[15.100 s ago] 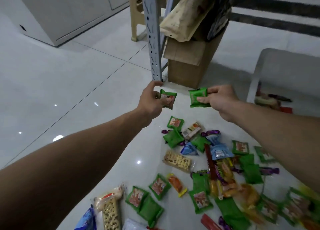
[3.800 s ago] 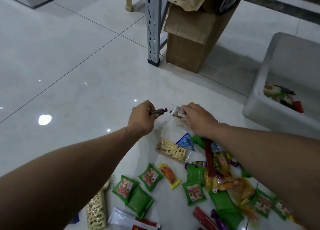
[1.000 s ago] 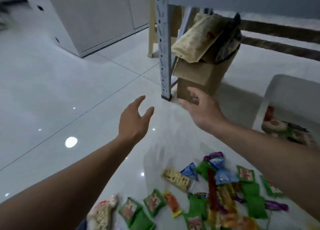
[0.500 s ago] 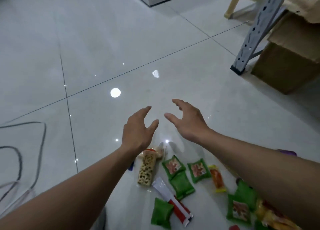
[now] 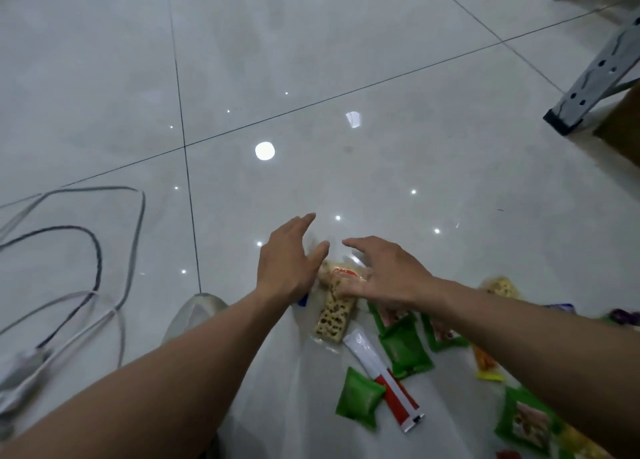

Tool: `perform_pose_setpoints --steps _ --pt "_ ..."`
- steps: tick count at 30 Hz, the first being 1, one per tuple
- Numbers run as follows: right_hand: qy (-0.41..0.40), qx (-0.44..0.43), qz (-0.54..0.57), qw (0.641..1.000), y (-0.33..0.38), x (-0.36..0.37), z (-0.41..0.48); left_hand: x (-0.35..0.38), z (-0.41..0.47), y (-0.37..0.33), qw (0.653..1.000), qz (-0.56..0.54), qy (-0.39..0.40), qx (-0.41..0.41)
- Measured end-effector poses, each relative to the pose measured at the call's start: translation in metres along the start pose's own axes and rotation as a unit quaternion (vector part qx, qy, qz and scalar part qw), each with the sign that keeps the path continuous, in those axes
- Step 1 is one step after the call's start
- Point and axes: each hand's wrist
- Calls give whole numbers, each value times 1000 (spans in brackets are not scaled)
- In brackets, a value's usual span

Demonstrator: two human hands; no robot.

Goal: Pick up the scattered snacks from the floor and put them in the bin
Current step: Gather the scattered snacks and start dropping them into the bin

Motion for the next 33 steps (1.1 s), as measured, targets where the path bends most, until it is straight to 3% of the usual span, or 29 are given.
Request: perform_pose_setpoints --steps 7,27,33 --pt "41 -25 -101 994 14 16 19 -6 -5 33 1000 13 15 -9" --pt "1 112 115 987 3 -5 30 -11 -27 53 986 -1 165 -22" --pt "-41 131 146 980 -5 -8 30 -8 -28 52 988 2 153 -18"
Point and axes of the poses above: each hand's wrist, its own z-axis towards the middle knuckle, its own x-axis out of the palm, y = z × x
